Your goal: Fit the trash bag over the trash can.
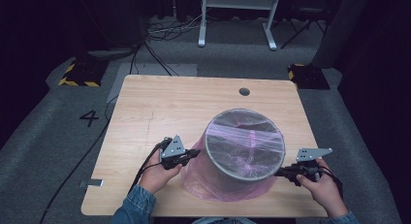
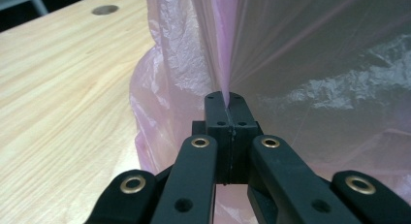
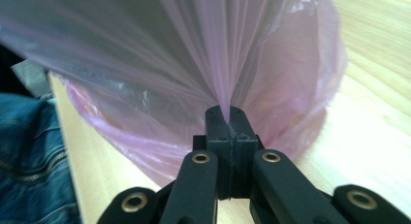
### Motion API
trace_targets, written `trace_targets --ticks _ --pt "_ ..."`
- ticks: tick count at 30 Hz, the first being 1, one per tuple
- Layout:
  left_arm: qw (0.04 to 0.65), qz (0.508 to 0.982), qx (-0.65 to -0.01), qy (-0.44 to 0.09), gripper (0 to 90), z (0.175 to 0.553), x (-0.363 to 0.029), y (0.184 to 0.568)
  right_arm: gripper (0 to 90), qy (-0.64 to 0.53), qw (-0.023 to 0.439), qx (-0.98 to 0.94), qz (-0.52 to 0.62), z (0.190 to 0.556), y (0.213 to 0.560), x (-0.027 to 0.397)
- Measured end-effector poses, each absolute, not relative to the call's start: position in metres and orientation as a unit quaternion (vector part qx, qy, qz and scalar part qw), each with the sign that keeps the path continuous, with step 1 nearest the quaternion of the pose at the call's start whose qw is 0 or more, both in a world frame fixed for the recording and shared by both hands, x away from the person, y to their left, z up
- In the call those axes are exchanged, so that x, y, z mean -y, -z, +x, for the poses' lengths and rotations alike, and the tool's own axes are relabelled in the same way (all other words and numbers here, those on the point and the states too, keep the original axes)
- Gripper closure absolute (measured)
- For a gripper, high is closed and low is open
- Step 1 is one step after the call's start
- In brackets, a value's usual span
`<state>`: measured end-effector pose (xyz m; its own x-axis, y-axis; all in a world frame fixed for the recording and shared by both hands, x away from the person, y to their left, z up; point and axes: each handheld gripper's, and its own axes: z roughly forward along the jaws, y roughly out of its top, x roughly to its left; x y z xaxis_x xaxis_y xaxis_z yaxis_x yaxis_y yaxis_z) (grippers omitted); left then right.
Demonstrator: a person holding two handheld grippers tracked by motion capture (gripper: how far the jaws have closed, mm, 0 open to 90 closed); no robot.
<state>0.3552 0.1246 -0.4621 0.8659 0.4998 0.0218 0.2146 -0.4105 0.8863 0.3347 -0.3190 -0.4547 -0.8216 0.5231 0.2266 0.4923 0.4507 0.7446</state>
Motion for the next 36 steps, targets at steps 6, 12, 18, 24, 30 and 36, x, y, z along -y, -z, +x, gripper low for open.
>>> trace_targets --ticks 6,12,18,24,30,36 --pt "0.522 0.804 -0.241 -0.153 48.9 0.353 -0.131 0.461 46.1 -0.467 0.050 -0.833 0.292 0.332 0.444 0.329" --pt "0.515 0.800 -0.253 -0.173 33.3 0.338 -0.150 0.458 32.7 -0.489 0.076 -0.820 0.287 0.323 0.418 0.342" --pt "0.485 0.799 -0.302 -0.189 32.1 0.324 -0.180 0.464 31.7 -0.500 0.094 -0.815 0.279 0.321 0.392 0.350" --pt "0.447 0.800 -0.346 -0.204 30.5 0.323 -0.203 0.476 29.4 -0.507 0.110 -0.811 0.270 0.326 0.367 0.348" --pt "0.398 0.802 -0.396 -0.207 30.6 0.326 -0.215 0.489 29.0 -0.501 0.118 -0.813 0.274 0.334 0.346 0.340" --pt "0.362 0.809 -0.413 -0.211 28.8 0.330 -0.221 0.498 28.4 -0.502 0.129 -0.813 0.267 0.342 0.323 0.328"
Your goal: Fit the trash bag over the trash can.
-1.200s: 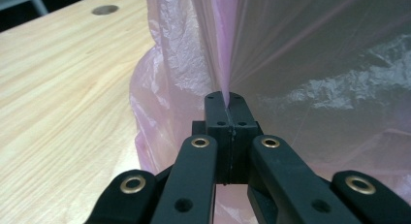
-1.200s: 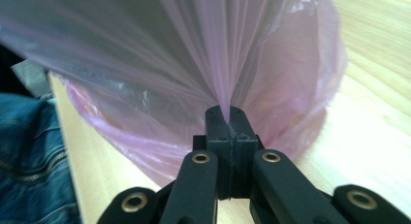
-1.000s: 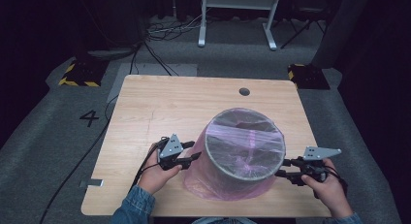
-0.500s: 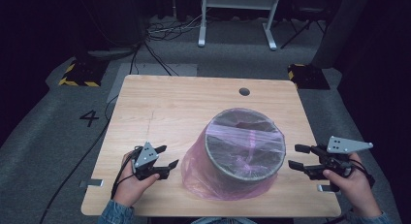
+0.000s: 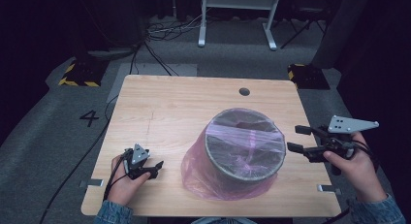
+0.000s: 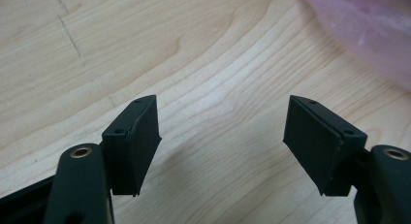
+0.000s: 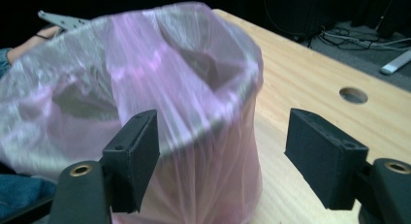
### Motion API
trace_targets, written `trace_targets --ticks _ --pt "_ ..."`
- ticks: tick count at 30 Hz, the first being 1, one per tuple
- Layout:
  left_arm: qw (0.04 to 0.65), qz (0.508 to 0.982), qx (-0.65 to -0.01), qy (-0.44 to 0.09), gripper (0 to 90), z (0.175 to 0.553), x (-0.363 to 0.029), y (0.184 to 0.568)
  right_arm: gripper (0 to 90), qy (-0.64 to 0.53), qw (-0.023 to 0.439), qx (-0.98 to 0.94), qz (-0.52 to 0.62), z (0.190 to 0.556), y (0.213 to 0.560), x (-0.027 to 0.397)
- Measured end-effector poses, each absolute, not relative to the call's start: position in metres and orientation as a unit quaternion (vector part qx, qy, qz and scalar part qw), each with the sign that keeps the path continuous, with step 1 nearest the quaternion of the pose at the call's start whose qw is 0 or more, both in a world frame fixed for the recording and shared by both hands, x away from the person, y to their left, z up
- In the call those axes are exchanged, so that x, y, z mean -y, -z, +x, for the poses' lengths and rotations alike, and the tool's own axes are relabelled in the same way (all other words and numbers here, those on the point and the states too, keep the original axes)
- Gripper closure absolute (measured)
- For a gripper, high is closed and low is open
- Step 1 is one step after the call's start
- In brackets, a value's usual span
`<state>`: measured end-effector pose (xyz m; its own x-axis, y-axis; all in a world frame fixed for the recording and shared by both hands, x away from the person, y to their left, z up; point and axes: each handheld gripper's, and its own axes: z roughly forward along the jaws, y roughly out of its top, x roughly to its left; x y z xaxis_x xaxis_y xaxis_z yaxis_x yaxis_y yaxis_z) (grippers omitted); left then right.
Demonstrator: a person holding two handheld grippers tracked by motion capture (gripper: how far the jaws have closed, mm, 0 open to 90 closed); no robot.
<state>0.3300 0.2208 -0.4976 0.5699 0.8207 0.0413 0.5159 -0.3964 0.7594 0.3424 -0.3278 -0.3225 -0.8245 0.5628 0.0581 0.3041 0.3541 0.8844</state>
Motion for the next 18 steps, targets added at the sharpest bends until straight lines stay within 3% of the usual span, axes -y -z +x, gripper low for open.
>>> trace_targets --ticks 18 --pt "0.353 0.813 -0.428 -0.179 24.6 0.340 -0.227 0.504 25.8 -0.493 0.139 -0.825 0.239 0.366 0.280 0.266"
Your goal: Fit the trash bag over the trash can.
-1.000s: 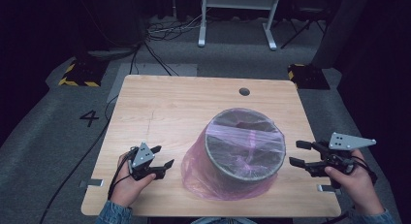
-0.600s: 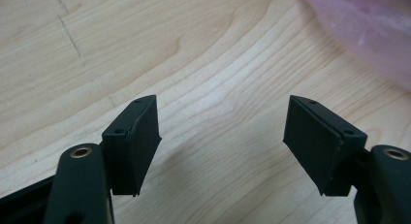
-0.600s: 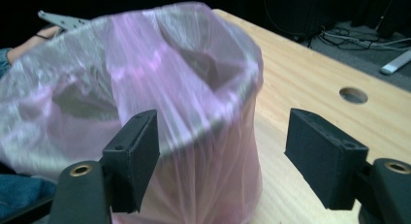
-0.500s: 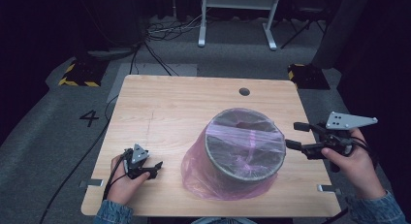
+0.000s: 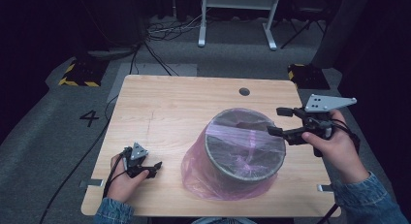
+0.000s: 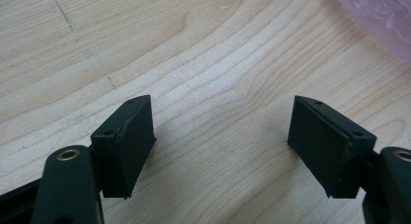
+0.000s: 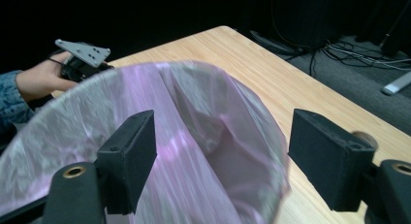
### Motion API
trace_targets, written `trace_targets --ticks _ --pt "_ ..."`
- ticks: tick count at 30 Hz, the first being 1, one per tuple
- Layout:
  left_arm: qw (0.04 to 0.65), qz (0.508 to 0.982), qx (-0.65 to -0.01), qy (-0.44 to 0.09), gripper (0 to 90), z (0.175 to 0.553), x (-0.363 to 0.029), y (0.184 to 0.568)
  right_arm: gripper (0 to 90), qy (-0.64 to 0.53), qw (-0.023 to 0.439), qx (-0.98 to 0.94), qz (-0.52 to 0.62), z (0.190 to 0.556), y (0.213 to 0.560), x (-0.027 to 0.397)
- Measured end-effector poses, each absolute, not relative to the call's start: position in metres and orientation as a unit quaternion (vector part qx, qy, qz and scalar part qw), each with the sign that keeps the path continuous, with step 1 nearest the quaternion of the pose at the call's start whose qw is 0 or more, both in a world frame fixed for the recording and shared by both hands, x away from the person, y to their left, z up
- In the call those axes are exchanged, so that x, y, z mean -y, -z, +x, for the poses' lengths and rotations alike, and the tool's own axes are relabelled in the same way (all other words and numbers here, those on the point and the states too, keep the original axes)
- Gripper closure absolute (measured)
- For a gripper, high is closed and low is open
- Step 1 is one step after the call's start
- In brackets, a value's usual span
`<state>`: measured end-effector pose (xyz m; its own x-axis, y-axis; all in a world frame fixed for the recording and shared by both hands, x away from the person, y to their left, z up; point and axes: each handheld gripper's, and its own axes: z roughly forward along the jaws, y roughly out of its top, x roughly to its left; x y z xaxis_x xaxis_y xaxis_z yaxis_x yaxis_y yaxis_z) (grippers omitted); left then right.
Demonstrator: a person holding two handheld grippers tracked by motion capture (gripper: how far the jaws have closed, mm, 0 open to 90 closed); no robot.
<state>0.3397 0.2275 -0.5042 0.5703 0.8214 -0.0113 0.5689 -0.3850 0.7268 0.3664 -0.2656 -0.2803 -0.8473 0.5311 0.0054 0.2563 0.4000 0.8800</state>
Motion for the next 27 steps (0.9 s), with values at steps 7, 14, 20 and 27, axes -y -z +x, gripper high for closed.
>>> trace_targets --ticks 7,14,20,27 --pt "0.353 0.814 -0.426 -0.177 24.0 0.341 -0.228 0.504 24.8 -0.489 0.134 -0.833 0.221 0.375 0.277 0.237" --pt "0.354 0.817 -0.421 -0.175 23.6 0.342 -0.228 0.504 24.3 -0.489 0.119 -0.838 0.213 0.387 0.284 0.213" --pt "0.354 0.817 -0.421 -0.175 23.6 0.342 -0.228 0.504 23.9 -0.484 0.106 -0.844 0.205 0.392 0.294 0.191" --pt "0.354 0.817 -0.421 -0.175 23.7 0.342 -0.228 0.504 23.6 -0.476 0.085 -0.851 0.204 0.398 0.311 0.169"
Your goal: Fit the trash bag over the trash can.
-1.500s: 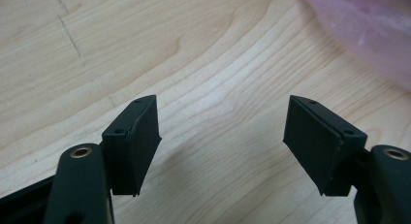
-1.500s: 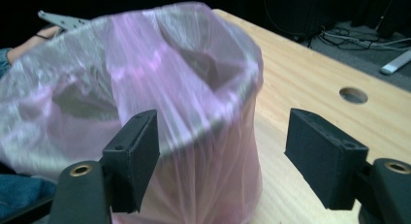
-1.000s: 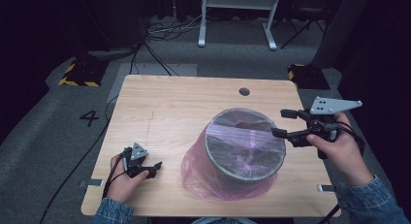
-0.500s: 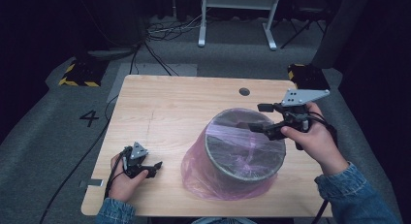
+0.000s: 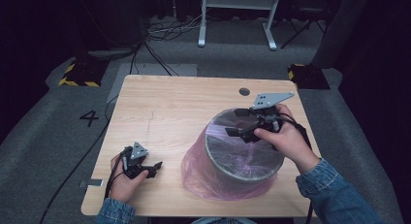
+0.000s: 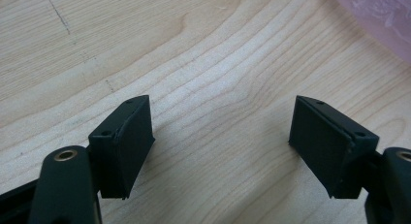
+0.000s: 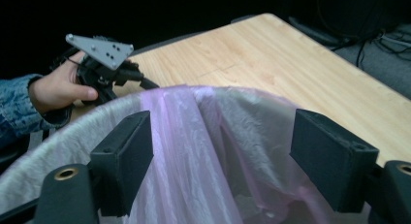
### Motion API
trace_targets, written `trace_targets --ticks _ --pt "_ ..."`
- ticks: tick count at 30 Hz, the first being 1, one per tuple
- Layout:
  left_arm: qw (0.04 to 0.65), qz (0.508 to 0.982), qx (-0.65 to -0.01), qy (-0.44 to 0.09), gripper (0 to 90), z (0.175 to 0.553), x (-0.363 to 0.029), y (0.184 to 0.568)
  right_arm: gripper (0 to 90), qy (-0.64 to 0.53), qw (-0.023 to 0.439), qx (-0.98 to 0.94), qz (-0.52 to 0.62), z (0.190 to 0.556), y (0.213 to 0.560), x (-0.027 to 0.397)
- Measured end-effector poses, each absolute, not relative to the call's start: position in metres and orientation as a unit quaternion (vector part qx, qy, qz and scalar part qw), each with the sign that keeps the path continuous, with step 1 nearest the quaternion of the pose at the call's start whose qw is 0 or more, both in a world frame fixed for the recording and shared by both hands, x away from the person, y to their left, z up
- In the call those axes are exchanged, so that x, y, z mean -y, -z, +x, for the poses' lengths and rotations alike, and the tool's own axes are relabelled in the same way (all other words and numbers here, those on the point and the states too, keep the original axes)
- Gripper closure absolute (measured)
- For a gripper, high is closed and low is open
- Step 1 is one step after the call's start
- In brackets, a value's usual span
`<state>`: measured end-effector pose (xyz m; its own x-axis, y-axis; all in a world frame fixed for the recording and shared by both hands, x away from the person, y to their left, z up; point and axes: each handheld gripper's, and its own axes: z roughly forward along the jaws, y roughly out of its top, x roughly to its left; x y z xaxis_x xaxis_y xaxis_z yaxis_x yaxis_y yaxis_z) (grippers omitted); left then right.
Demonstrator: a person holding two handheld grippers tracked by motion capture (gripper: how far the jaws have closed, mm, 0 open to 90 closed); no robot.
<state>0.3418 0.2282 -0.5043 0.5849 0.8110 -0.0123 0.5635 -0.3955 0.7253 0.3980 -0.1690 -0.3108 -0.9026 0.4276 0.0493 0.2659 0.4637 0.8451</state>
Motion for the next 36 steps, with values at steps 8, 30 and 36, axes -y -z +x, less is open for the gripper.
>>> trace_targets --ticks 8,30,36 --pt "0.354 0.817 -0.421 -0.175 23.6 0.342 -0.228 0.504 29.2 -0.432 0.079 -0.873 0.212 0.402 0.333 0.157" --pt "0.354 0.816 -0.422 -0.175 23.6 0.342 -0.228 0.504 16.1 -0.316 0.047 -0.917 0.239 0.412 0.374 0.135" --pt "0.354 0.816 -0.422 -0.175 23.6 0.342 -0.228 0.504 14.9 -0.275 0.021 -0.935 0.223 0.411 0.386 0.129"
